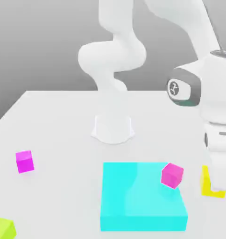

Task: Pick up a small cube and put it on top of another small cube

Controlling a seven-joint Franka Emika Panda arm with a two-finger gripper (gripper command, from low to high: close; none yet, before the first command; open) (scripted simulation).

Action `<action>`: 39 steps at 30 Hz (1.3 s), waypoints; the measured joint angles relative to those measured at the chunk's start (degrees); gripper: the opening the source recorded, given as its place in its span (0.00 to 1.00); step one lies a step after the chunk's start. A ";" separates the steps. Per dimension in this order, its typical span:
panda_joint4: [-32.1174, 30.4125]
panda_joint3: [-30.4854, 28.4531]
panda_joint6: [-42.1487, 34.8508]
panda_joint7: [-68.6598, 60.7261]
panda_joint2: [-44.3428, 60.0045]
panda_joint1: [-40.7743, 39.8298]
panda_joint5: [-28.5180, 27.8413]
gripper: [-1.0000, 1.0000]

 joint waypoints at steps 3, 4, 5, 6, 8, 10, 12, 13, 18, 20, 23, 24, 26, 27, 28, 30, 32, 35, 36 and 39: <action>-1.65 -4.21 -0.40 7.71 -1.74 -4.89 -0.16 0.00; -2.21 -5.31 -0.53 10.29 -2.31 -6.63 -0.31 0.00; -2.77 -6.29 -0.67 12.85 -2.87 -8.39 -0.47 0.00; -3.34 -7.22 -0.80 15.40 -3.44 -10.13 -0.63 0.00; -4.47 -9.04 -1.05 20.48 -4.57 -13.55 -0.93 0.00; -5.59 -10.53 -1.33 25.55 -5.69 -17.28 -1.23 0.00; -6.71 -12.06 -1.59 30.58 -6.82 -21.04 -1.47 0.00; -7.27 -12.91 -1.73 33.08 -7.38 -22.87 -1.57 0.00; -10.09 -16.51 -2.37 45.43 -10.17 -31.67 -1.86 0.00; -11.22 -17.72 -2.64 50.20 -11.27 -35.12 -1.79 0.00; -12.92 -20.22 -3.00 57.56 -12.92 -39.43 -1.86 0.00; -13.48 -21.15 -3.12 60.01 -13.47 -40.92 -1.88 0.00; -14.61 -23.12 -3.38 64.90 -14.56 -44.01 -1.92 0.00; -15.19 -24.00 -3.50 67.32 -15.10 -45.68 -1.92 0.00; -16.25 -24.95 -3.66 69.56 -15.46 -47.15 -2.36 0.00; -18.12 -26.11 -2.85 71.91 -14.68 -49.01 -2.57 0.00; -18.49 -26.64 0.16 70.59 -11.44 -48.62 0.07 0.00; -18.44 -25.58 5.56 65.75 -5.32 -48.14 7.16 0.00; -18.38 -24.04 7.41 63.80 -3.19 -48.94 9.91 0.00; -18.32 -23.08 8.62 62.38 -1.76 -49.51 11.93 1.00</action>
